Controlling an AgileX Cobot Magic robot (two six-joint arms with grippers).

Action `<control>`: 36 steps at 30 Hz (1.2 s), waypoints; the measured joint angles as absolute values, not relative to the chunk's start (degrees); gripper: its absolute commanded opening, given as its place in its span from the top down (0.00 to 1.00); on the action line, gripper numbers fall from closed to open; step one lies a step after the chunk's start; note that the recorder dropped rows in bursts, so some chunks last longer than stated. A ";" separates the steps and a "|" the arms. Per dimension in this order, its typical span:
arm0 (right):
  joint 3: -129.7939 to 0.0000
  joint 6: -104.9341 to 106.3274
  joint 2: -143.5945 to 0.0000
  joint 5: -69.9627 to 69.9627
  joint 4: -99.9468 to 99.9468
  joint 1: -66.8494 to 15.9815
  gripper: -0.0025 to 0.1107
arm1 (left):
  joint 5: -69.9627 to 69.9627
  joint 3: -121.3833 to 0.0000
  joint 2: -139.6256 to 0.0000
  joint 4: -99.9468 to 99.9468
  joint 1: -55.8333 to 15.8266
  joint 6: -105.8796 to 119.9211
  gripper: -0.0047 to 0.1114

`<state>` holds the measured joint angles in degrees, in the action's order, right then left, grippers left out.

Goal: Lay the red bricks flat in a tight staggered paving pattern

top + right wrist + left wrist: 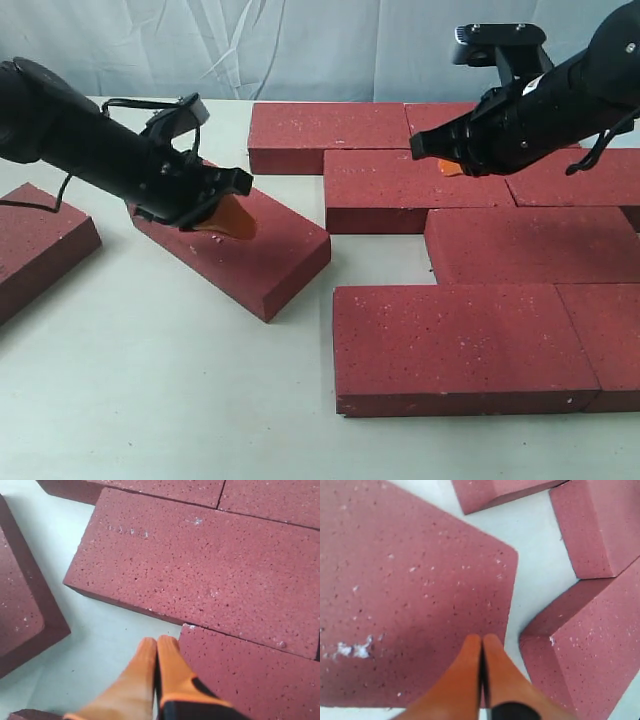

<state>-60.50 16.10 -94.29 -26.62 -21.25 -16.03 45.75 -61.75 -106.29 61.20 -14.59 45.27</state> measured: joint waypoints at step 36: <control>-74.87 30.72 -117.25 -36.68 -27.35 -44.63 0.99 | 25.56 -62.66 -104.63 48.08 -9.35 48.44 0.96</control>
